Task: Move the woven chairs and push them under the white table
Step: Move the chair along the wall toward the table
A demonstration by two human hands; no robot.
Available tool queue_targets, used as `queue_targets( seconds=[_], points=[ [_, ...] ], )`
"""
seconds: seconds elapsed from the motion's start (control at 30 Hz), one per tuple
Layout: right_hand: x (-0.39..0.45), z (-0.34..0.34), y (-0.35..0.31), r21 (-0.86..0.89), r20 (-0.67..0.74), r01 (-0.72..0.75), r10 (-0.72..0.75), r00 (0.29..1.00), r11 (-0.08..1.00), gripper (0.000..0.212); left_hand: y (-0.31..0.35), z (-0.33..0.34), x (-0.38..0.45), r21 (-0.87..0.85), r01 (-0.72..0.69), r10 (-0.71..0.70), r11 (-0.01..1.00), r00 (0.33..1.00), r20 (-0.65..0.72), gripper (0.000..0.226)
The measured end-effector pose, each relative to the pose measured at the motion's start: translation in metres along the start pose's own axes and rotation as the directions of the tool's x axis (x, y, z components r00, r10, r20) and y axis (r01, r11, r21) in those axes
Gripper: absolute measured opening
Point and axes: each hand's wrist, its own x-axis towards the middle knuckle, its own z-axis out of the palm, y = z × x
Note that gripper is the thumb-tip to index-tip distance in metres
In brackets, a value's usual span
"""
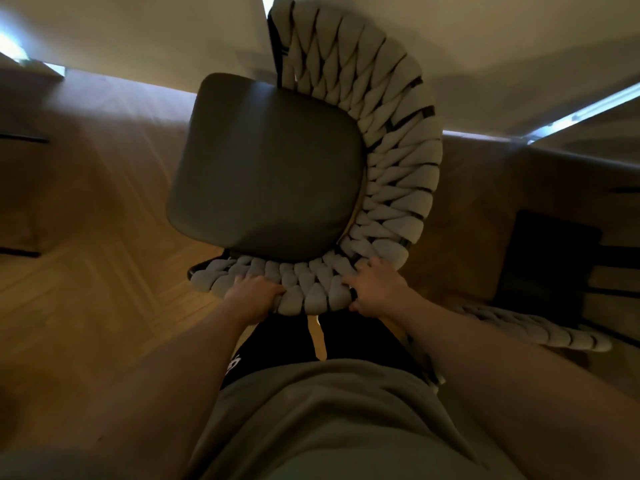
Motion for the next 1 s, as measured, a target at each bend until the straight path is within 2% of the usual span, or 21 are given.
queue_targets(
  seconds=[0.1,0.47,0.7,0.8,0.9,0.93,1.0],
  points=[
    [-0.002,0.008,-0.019,0.021,-0.028,0.001,0.0,1.0,1.0,0.057,-0.007,0.007,-0.011,0.015,0.0,0.0,1.0,1.0,0.007,0.048],
    [-0.012,0.038,-0.039,0.017,0.026,-0.004,0.003,1.0,1.0,0.048,0.002,0.067,-0.02,-0.048,0.009,-0.011,0.999,1.0,-0.025,0.046],
    [-0.019,0.067,-0.075,0.019,-0.025,0.045,-0.045,0.999,0.999,0.041,-0.012,0.094,-0.045,-0.031,0.02,-0.02,0.999,1.0,-0.004,0.041],
    [-0.018,0.073,-0.1,0.087,-0.013,0.094,-0.093,0.996,0.992,0.046,-0.034,0.104,-0.056,0.031,0.046,-0.047,0.998,0.999,0.026,0.047],
    [-0.015,0.066,-0.11,0.188,0.057,0.127,-0.14,0.988,0.974,0.057,-0.047,0.112,-0.067,0.112,0.084,-0.088,0.99,0.996,0.031,0.057],
    [-0.012,0.062,-0.108,0.19,0.089,0.134,-0.153,0.984,0.973,0.06,-0.046,0.111,-0.068,0.124,0.099,-0.105,0.987,0.994,0.041,0.061],
    [-0.004,0.05,-0.096,0.081,0.106,0.18,-0.188,0.976,0.98,0.066,-0.036,0.107,-0.069,0.097,0.132,-0.139,0.986,0.987,0.075,0.07]
  ],
)
